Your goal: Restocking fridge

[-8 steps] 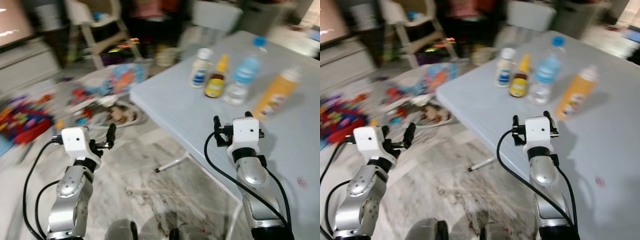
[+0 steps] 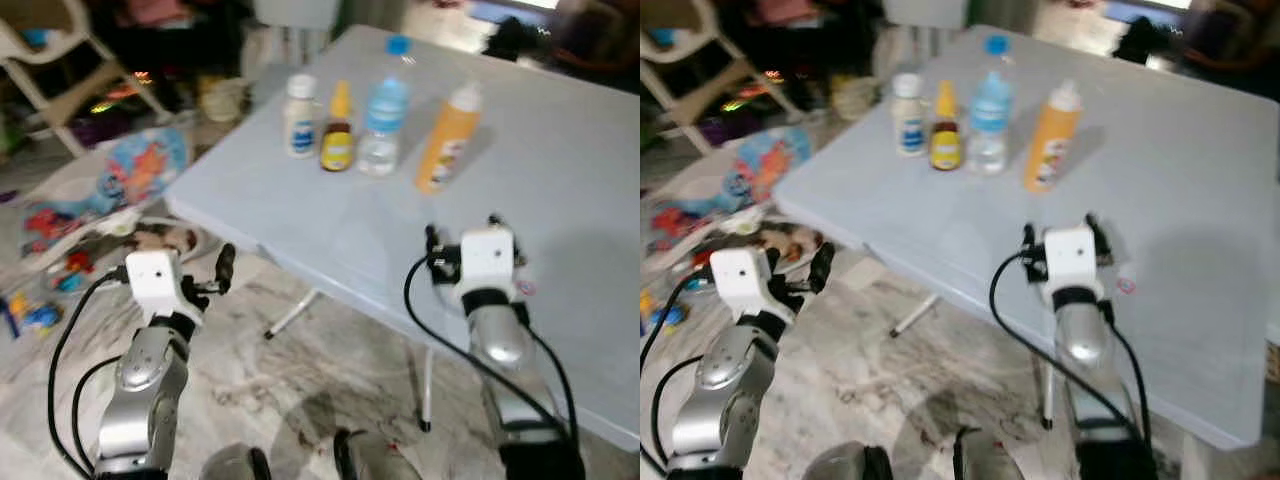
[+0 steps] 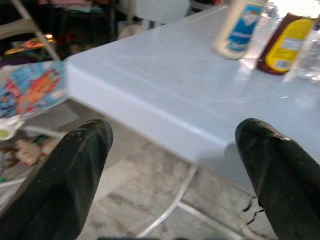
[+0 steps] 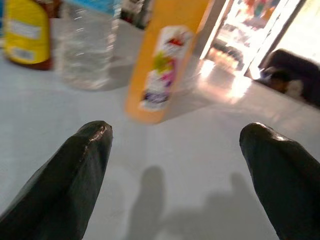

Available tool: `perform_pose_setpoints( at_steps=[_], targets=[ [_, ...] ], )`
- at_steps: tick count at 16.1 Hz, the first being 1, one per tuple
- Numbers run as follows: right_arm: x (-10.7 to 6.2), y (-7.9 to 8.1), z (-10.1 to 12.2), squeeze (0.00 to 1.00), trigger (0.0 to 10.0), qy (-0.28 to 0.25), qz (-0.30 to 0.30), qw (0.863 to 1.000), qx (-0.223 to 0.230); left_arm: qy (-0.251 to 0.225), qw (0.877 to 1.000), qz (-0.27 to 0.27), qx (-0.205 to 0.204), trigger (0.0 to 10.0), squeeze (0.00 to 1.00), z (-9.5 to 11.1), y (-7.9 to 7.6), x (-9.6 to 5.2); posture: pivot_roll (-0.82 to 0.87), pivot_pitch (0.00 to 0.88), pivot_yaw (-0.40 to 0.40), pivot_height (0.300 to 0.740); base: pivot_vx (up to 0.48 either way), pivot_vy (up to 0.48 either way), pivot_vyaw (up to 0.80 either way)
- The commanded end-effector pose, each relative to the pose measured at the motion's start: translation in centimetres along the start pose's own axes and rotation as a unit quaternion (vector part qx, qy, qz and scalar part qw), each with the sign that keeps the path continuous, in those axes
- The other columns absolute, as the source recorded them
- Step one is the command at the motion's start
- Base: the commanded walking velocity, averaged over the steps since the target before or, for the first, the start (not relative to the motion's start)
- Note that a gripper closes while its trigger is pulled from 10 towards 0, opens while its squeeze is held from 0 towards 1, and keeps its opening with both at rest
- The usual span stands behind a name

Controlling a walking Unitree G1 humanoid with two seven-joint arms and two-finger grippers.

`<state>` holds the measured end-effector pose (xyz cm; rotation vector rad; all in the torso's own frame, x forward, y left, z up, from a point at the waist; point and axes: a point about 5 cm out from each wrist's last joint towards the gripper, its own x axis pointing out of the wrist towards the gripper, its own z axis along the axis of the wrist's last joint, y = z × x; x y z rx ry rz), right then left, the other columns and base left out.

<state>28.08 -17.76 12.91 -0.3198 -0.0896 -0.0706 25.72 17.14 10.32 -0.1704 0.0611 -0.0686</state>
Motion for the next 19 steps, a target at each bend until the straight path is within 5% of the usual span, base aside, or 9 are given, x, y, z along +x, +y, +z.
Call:
perform_pose_setpoints(
  at_steps=[1, 13, 14, 15, 17, 18, 19],
  targets=[
    [0.6, -0.4, 0.4, 0.0, 10.0, -0.01, -0.008, 1.0, 0.002, 0.007, 1.0, -0.002, 0.005, 10.0, 0.0, -0.2, 0.0, 0.0, -0.05, 0.086, -0.007, 0.74, 0.0, 0.0, -0.52],
    [5.7, -2.4, 2.4, 0.01, 10.0, -0.054, -0.037, 0.998, 0.002, 0.004, 1.0, -0.012, 0.012, 10.0, 0.0, 0.1, -0.1, 0.0, -0.02, 0.092, 0.009, 0.74, 0.0, 0.0, 0.0],
    [6.1, -2.5, 2.7, 0.95, 10.0, -0.061, -0.043, 0.997, 0.003, 0.005, 1.0, -0.014, 0.012, 10.0, 0.0, 0.1, -0.2, -0.1, -0.02, 0.093, 0.01, 0.74, 0.0, 0.0, 0.0],
    [6.4, -2.8, 2.9, 1.0, 10.0, -0.064, -0.054, 0.996, -0.001, 0.005, 1.0, -0.015, 0.011, 10.0, 0.0, 0.1, -0.3, -0.1, -0.02, 0.095, 0.013, 0.74, 0.0, 0.0, 0.0],
    [6.9, -3.3, 2.9, 0.75, 10.0, -0.065, -0.071, 0.995, -0.004, 0.006, 1.0, -0.018, 0.011, 10.0, 0.0, 0.1, -0.4, -0.1, -0.02, 0.098, 0.017, 0.74, 0.0, 0.0, 0.0],
    [7.2, -3.5, 2.9, 0.43, 10.0, -0.065, -0.076, 0.995, -0.006, 0.005, 1.0, -0.018, 0.011, 10.0, 0.0, 0.2, -0.4, 0.0, -0.01, 0.101, 0.017, 0.74, 0.0, 0.0, 0.0],
    [7.3, -3.5, 2.8, 0.43, 10.0, -0.065, -0.078, 0.995, -0.006, 0.005, 1.0, -0.018, 0.011, 10.0, 0.0, 0.2, -0.4, 0.0, -0.01, 0.101, 0.017, 0.74, 0.0, 0.0, 0.0]
  ],
)
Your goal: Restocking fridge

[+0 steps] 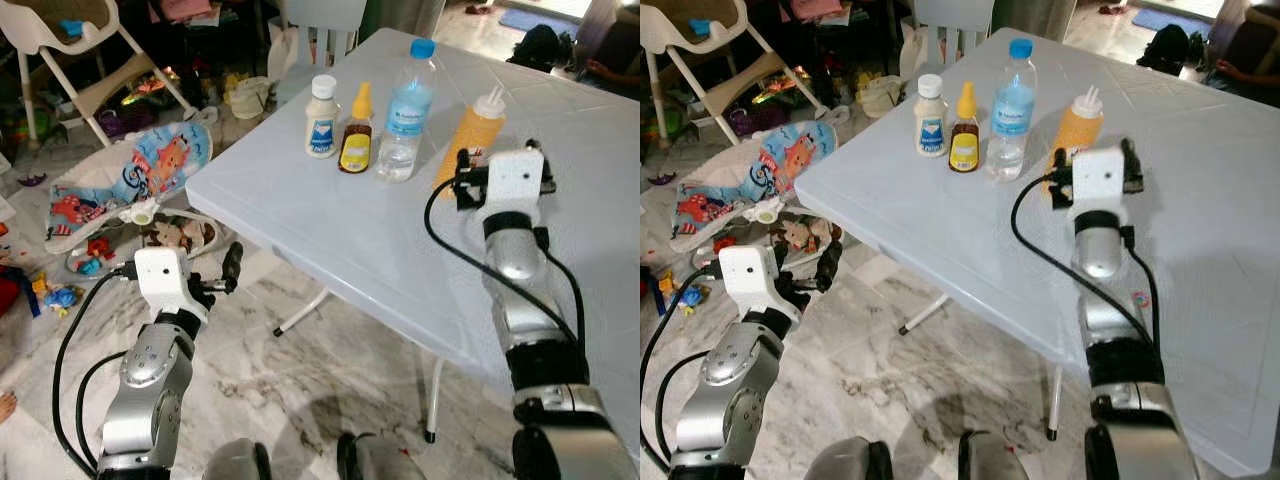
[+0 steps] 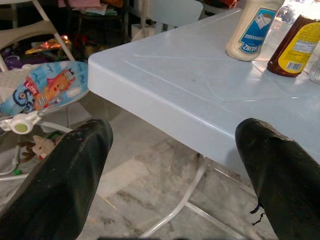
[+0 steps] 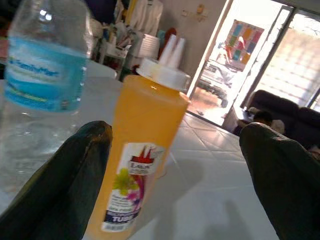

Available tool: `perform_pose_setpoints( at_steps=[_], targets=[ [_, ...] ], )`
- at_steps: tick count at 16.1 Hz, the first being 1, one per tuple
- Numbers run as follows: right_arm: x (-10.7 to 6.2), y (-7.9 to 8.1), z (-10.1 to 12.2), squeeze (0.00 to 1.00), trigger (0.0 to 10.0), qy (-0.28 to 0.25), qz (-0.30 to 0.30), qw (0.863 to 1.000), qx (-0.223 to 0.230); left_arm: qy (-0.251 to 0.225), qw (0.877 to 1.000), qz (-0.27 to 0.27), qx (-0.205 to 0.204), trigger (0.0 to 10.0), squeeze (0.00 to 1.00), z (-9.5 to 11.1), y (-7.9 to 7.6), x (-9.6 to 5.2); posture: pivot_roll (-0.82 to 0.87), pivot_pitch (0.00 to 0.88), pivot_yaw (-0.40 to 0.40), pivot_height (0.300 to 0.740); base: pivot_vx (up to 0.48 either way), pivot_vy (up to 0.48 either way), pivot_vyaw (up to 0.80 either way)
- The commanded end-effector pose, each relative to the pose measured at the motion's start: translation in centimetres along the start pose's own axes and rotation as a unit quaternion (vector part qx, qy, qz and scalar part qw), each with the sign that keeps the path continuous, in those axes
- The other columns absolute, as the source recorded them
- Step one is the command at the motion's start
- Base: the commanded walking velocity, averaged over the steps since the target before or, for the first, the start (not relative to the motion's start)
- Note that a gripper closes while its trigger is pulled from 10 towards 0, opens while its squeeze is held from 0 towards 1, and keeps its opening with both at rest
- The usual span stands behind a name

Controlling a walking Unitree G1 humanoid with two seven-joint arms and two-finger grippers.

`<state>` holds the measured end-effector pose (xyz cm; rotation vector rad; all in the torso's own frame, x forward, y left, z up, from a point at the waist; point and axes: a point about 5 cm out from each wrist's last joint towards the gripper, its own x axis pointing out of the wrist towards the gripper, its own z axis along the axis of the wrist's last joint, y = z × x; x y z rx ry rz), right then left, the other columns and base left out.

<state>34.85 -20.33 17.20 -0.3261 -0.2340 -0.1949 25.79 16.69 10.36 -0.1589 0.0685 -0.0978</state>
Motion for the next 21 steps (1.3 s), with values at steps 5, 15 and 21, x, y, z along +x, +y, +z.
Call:
perform_pose_setpoints(
  at_steps=[5, 15, 21],
  targets=[
    [1.4, -0.2, 0.3, 0.11, 10.0, -0.008, -0.026, 1.0, 0.004, 0.003, 1.0, -0.006, 0.009, 10.0, 0.0, 0.3, 0.1, -0.3, 0.01, 0.114, 0.032, 0.74, 0.0, 0.0, 0.0],
    [2.6, 0.5, 0.5, 0.0, 10.0, -0.015, -0.045, 0.998, 0.033, 0.015, 0.999, -0.016, 0.025, 10.0, 0.0, 0.8, 0.6, -0.9, 0.05, 0.138, 0.078, 0.74, 0.0, 0.0, 0.0],
    [3.6, 0.5, 0.8, 0.0, 10.0, -0.004, -0.05, 0.997, 0.063, 0.019, 0.999, -0.019, 0.03, 10.0, 0.0, 1.0, 0.7, -1.0, 0.06, 0.146, 0.089, 0.74, 0.0, 0.0, 0.0]
  ],
)
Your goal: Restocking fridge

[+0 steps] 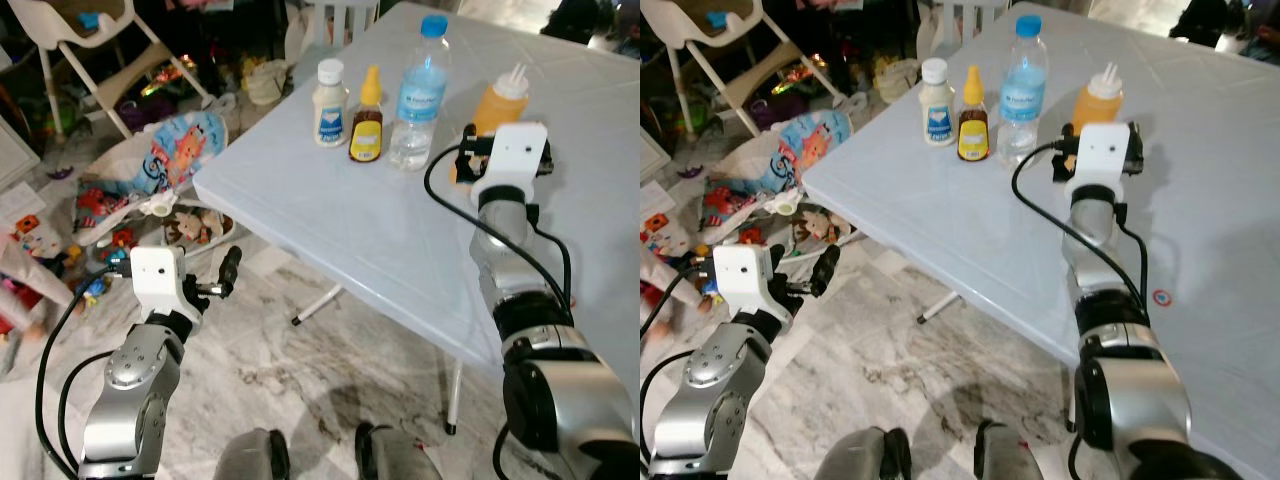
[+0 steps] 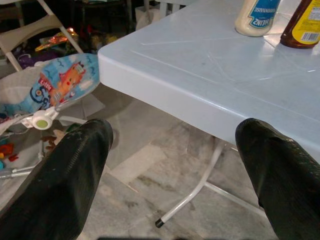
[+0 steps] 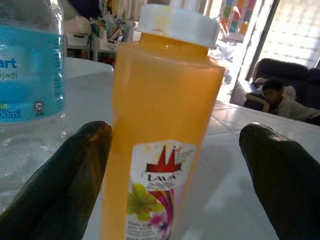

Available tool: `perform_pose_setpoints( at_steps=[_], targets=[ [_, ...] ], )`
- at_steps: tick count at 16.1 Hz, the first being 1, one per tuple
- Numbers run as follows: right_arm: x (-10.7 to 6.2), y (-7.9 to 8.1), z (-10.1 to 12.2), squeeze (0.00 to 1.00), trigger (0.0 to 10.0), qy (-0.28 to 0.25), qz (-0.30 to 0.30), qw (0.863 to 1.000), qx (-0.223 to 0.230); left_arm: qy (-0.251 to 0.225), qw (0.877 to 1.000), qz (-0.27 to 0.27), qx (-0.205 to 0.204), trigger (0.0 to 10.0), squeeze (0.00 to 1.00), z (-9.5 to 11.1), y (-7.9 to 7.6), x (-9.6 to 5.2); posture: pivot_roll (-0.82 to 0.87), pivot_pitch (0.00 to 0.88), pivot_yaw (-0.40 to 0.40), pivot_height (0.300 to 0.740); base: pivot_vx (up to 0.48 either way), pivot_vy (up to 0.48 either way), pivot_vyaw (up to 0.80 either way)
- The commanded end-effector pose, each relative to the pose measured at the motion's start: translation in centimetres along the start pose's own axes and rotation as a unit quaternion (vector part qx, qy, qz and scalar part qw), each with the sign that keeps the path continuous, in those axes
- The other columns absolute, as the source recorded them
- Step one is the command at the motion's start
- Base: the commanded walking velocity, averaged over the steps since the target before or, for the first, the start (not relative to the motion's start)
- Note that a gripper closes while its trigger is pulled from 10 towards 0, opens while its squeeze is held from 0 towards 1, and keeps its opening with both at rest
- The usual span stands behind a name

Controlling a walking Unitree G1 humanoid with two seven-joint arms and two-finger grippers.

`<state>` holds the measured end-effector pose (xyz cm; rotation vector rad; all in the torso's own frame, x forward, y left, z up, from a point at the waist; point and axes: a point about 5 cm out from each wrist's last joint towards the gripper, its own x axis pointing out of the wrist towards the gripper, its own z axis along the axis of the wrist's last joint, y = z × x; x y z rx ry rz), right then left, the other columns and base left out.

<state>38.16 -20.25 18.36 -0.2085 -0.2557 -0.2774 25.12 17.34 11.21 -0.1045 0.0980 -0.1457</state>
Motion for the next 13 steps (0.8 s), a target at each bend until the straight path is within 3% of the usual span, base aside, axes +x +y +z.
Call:
perform_pose_setpoints(
  at_steps=[1, 13],
  targets=[
    [0.4, 0.2, 0.5, 0.0, 10.0, -0.006, 0.0, 1.0, 0.011, 0.002, 1.0, 0.002, 0.003, 10.0, 0.0, 0.1, 0.2, -0.3, 0.06, 0.147, 0.089, 0.74, 0.0, 0.0, 0.0],
    [2.2, -0.3, 2.2, 0.0, 10.0, -0.015, -0.015, 1.0, 0.012, 0.006, 1.0, 0.001, 0.0, 10.0, 0.0, -0.1, -0.2, -0.2, 0.06, 0.143, 0.076, 0.74, 0.0, 0.0, 0.0]
  ],
)
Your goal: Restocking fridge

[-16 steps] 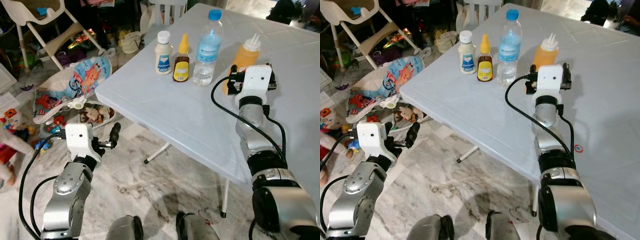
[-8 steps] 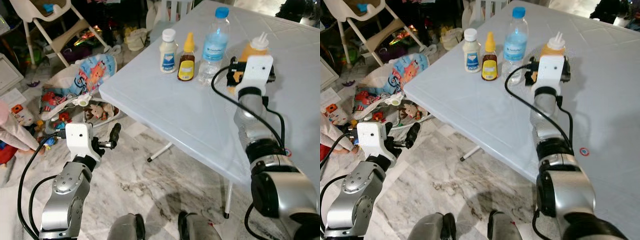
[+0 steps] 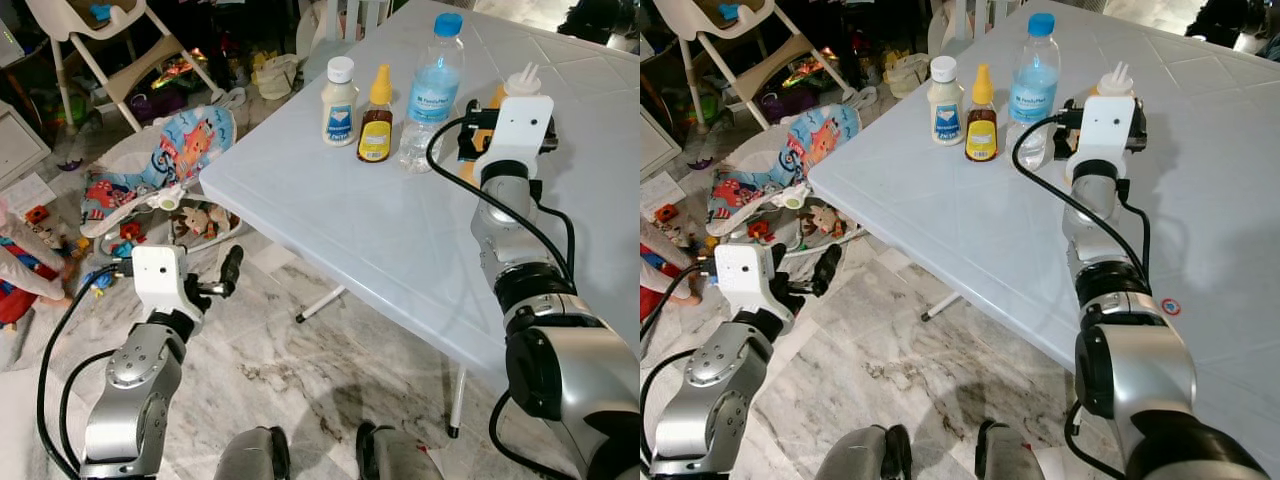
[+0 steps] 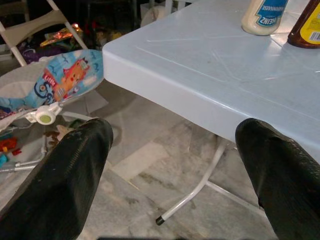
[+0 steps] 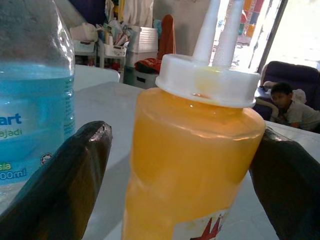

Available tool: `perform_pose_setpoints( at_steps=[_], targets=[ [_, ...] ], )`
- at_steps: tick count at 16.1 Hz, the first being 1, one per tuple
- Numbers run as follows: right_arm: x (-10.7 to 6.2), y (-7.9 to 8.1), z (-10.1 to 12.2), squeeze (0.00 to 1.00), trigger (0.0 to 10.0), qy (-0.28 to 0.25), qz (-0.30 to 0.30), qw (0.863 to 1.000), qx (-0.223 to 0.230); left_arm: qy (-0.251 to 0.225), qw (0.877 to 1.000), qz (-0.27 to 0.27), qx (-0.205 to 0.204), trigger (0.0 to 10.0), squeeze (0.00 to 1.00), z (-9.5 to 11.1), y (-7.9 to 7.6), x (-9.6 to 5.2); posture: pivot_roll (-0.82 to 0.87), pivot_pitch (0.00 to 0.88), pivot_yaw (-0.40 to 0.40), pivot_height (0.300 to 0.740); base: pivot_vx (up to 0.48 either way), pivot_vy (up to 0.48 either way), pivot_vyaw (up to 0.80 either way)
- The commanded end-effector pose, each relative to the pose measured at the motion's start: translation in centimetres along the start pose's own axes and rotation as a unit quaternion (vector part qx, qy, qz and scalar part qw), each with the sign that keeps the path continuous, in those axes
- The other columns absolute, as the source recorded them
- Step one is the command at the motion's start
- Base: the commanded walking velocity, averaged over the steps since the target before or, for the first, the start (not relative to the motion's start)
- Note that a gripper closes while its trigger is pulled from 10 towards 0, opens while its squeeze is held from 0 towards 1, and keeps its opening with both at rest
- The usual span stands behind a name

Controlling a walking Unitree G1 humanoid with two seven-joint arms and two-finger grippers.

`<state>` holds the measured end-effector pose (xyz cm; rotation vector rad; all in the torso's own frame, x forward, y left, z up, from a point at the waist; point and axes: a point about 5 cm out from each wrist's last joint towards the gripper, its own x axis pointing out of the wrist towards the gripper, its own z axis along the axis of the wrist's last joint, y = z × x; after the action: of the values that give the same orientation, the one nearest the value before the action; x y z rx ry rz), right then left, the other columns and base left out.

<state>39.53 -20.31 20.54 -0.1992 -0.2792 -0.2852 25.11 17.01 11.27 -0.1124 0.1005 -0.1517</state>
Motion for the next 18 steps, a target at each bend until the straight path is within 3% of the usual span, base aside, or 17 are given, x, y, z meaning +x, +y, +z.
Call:
perform_pose_setpoints(
  at_steps=[1, 2, 3, 4, 10, 17, 18],
  targets=[
    [0.4, -0.4, 0.5, 0.0, 10.0, -0.005, -0.011, 1.0, 0.004, 0.005, 1.0, 0.004, 0.003, 10.0, 0.0, -0.1, 0.1, -0.2, 0.06, 0.142, 0.076, 0.74, 0.0, 0.0, 0.0],
    [0.5, -0.6, 0.5, 0.0, 7.9, -0.004, -0.014, 1.0, 0.003, 0.005, 1.0, 0.004, 0.003, 10.0, 0.0, -0.1, 0.1, -0.2, 0.06, 0.142, 0.076, 0.74, 0.0, 0.0, 0.0],
    [0.5, -0.7, 0.5, 0.0, 1.9, -0.005, -0.015, 1.0, 0.003, 0.005, 1.0, 0.004, 0.003, 10.0, 0.0, -0.1, 0.1, -0.2, 0.06, 0.142, 0.076, 0.74, 0.0, 0.0, 0.0],
    [0.6, -1.0, 0.6, 0.0, 0.0, -0.005, -0.018, 1.0, 0.003, 0.005, 1.0, 0.004, 0.004, 10.0, 0.0, -0.1, 0.1, -0.2, 0.06, 0.142, 0.076, 0.74, 0.0, 0.0, 0.0],
    [0.7, -1.3, 0.6, 0.0, 0.0, -0.008, -0.021, 1.0, 0.002, 0.006, 1.0, 0.003, 0.003, 10.0, 0.0, -0.2, 0.0, -0.1, 0.06, 0.141, 0.074, 0.74, 0.0, 0.0, 0.0],
    [0.5, -0.3, 0.7, 0.0, 0.0, -0.016, -0.003, 1.0, 0.016, 0.004, 1.0, 0.006, -0.003, 10.0, 0.0, -0.3, -0.3, 0.1, 0.05, 0.136, 0.062, 0.74, 0.0, 0.0, 0.0],
    [0.3, 0.6, 1.0, 0.0, 2.1, -0.02, 0.014, 0.999, 0.04, 0.003, 1.0, 0.007, -0.003, 10.0, 0.0, -0.4, -0.4, 0.2, 0.05, 0.124, 0.054, 0.74, 0.0, 0.0, 0.0]
  ],
)
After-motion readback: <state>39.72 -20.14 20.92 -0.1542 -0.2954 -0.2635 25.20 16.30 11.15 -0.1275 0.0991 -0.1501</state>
